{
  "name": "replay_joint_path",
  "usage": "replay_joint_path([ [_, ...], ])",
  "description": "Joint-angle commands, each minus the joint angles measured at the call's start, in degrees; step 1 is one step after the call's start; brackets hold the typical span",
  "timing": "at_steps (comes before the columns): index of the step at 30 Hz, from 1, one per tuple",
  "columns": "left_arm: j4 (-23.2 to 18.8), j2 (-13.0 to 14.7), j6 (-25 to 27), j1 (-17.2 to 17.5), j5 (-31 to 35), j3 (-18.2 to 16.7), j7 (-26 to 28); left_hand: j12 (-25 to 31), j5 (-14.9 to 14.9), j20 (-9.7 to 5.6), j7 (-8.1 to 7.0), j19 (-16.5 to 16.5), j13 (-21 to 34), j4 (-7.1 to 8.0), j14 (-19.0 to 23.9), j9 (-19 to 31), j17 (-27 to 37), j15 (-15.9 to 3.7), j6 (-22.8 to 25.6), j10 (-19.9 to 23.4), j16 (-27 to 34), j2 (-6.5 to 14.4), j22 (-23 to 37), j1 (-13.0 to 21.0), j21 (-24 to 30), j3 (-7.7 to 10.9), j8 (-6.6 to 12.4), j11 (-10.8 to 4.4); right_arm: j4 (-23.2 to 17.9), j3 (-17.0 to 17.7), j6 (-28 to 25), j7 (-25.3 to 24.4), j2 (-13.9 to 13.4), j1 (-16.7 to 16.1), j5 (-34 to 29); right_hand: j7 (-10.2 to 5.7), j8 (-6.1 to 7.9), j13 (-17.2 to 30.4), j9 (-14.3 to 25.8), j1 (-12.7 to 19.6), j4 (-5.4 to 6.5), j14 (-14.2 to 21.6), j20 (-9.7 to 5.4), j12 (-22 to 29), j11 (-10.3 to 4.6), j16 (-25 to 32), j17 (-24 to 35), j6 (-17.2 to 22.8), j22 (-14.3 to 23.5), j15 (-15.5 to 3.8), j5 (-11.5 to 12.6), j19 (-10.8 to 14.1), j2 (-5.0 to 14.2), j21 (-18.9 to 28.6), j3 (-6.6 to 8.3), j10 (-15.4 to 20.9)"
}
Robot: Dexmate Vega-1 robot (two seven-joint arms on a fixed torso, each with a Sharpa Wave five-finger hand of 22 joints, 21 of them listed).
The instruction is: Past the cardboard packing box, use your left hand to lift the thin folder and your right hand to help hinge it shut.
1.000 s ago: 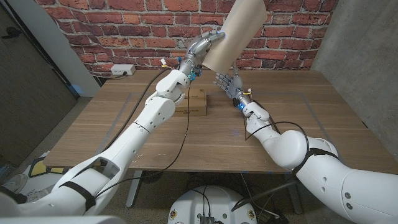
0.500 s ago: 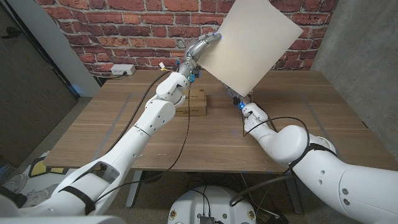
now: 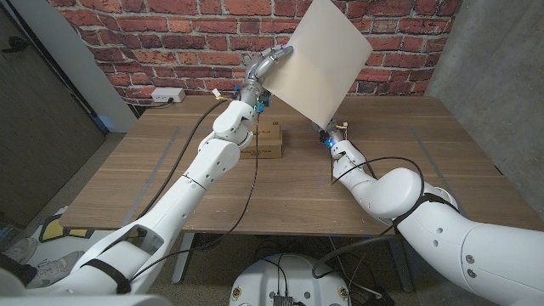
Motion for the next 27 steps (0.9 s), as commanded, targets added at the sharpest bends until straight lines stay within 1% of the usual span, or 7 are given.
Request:
replay_joint_path([
  [1,-1.9,-0.5,-2.2,2.2,2.4,-1.1,3.9,-0.3,0.1,-8.19,0.43,-0.1,0.1,0.02,0.7,0.1,0.1,-0.56,1.2,2.3,-0.2,0.0,0.1,0.0,0.3,0.72,0.44,-1.60,0.1,1.9,-0.3,0.5,0.3,0.2,-0.8,0.02,0.10,0.1,0.1,0.0,0.10,0.6,0.16,0.2,-0.16,0.4,0.2,0.6,0.2,-0.14,0.1,0.7,-0.19,0.2,-0.50,0.6],
  [5,-2.4,-0.9,-2.8,3.2,2.4,-1.6,5.0,-0.3,0.0,-8.18,0.52,-0.1,0.2,0.01,0.7,0.0,0.1,-0.57,1.2,2.2,-0.3,0.0,0.1,0.0,0.3,0.77,0.47,-1.58,-0.1,2.1,-1.0,1.9,0.2,0.4,-0.5,0.14,0.06,0.1,0.1,-0.1,0.13,0.7,0.08,0.2,-0.15,0.4,0.2,0.6,0.2,-0.21,0.1,0.8,-0.19,0.2,-0.57,0.6],
  [9,-3.5,-1.8,-4.1,4.8,3.9,-2.2,8.5,-0.4,0.0,-8.18,0.41,-0.1,0.1,0.02,0.7,-0.1,0.3,-0.57,1.1,2.3,-0.2,0.0,0.1,0.0,0.3,0.81,0.45,-1.60,0.0,2.9,-4.0,5.5,-0.2,0.8,0.6,0.69,-0.39,0.1,0.1,-0.6,0.36,0.6,0.39,0.0,0.29,0.3,0.2,-0.3,0.3,-0.04,0.0,0.9,-0.27,0.1,-0.86,0.2],
  [14,-4.2,-2.4,-5.9,6.1,6.4,-2.7,11.1,-0.5,0.0,-8.18,0.03,-0.2,0.0,0.07,0.6,0.0,0.1,-0.53,1.1,2.4,-0.3,-0.1,0.1,-0.1,0.4,0.80,0.57,-1.66,-0.6,3.4,-4.1,6.8,0.2,0.4,1.4,0.96,-0.56,0.1,0.1,-1.4,0.74,1.3,1.05,-0.1,0.81,0.5,0.3,-0.4,0.3,0.43,0.0,1.4,-0.54,0.1,-1.37,0.1],
  [19,-5.2,-1.7,-5.7,6.8,6.2,-3.1,10.8,-0.6,0.0,-8.12,0.08,-0.2,0.0,0.12,0.7,-0.4,0.2,-0.60,1.3,2.4,-0.3,0.0,0.1,-0.2,0.4,0.86,0.53,-1.80,-2.4,2.7,-3.3,7.3,0.7,-0.6,2.2,0.96,-0.63,0.1,0.1,-1.8,0.89,1.5,1.17,0.0,0.85,0.5,0.3,-0.5,0.3,0.42,0.0,1.7,-0.66,0.1,-1.60,0.2],
  [23,-5.7,-1.3,-5.6,7.4,5.8,-3.6,10.6,-0.6,0.0,-8.13,0.05,-0.2,0.0,0.14,0.7,-0.4,0.2,-0.68,1.3,2.4,-0.3,0.0,0.1,-0.2,0.5,0.91,0.62,-1.83,-5.2,1.6,-3.2,7.4,1.2,-1.9,3.3,0.96,-0.63,0.1,0.1,-2.0,0.98,1.7,1.09,0.0,0.76,0.5,0.3,-0.4,0.3,0.37,0.1,1.8,-0.71,0.1,-1.73,0.3],
  [27,-6.0,-0.8,-5.3,8.1,5.1,-4.2,10.4,-0.6,0.0,-8.14,-0.30,-0.3,0.1,0.16,0.7,-0.5,0.2,-0.66,1.3,2.5,-0.3,-0.1,0.1,-0.3,0.5,0.95,0.63,-1.66,-10.7,-0.5,-4.3,6.3,2.0,-4.4,4.7,0.90,-0.59,0.1,0.1,-2.1,1.04,1.8,0.90,0.0,0.69,0.5,0.3,-0.2,0.4,0.30,0.1,1.9,-0.68,0.1,-1.80,0.5],
])
